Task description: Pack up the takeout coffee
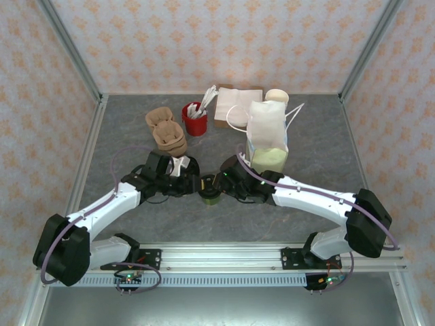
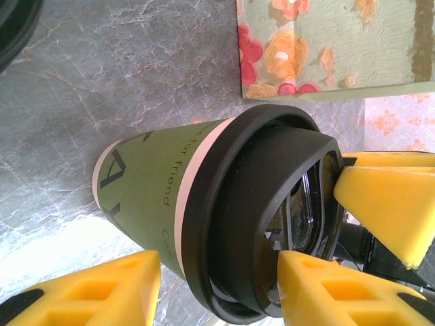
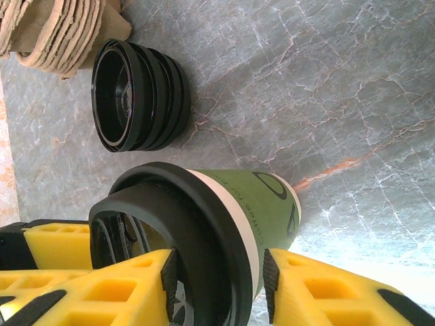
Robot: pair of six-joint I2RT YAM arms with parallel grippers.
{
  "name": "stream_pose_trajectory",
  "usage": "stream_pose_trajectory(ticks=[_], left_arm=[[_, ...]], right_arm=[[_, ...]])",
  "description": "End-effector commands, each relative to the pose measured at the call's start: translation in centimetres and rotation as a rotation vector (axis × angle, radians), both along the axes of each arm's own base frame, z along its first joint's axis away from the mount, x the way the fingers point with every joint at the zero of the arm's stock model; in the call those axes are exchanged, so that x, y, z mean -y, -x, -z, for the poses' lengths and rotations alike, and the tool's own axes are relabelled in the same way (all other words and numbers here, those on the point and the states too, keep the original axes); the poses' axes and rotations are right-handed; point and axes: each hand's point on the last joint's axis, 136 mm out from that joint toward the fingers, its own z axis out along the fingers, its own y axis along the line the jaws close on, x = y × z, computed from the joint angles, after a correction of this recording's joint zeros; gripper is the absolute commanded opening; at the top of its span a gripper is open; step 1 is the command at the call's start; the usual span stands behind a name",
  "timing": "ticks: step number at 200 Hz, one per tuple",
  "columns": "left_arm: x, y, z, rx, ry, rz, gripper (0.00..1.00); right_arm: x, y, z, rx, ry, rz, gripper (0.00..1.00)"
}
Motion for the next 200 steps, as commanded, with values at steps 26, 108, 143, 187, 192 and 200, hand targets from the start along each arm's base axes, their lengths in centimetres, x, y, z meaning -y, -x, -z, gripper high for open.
stream_pose_trajectory(ticks=[26, 108, 143, 187, 192, 200], left_arm=[[0.3, -0.6, -0.5, 0.031, -0.017, 0.015, 0.49], [0.1, -0.4, 0.7, 0.010, -0.037, 0.015, 0.48], [-0.1, -0.3, 1.2, 0.001, -0.043, 0.013, 0.48], [-0.2, -0.1, 1.7, -0.008, -0.055, 0.012, 0.48], [-0.2, -0.1, 1.7, -0.006, -0.055, 0.012, 0.48], [-0.3, -0.1, 1.8, -0.008, -0.056, 0.011, 0.48]], right_arm=[[1.0, 0.3, 1.9, -0.036, 0.076, 0.021, 0.38], [2.0, 0.9, 3.4, -0.068, 0.115, 0.048, 0.37], [2.7, 1.2, 4.3, -0.080, 0.133, 0.067, 0.36], [3.0, 1.2, 5.2, -0.094, 0.157, 0.077, 0.34], [3.1, 1.3, 5.3, -0.095, 0.159, 0.078, 0.34], [3.2, 1.3, 5.5, -0.100, 0.164, 0.081, 0.34]])
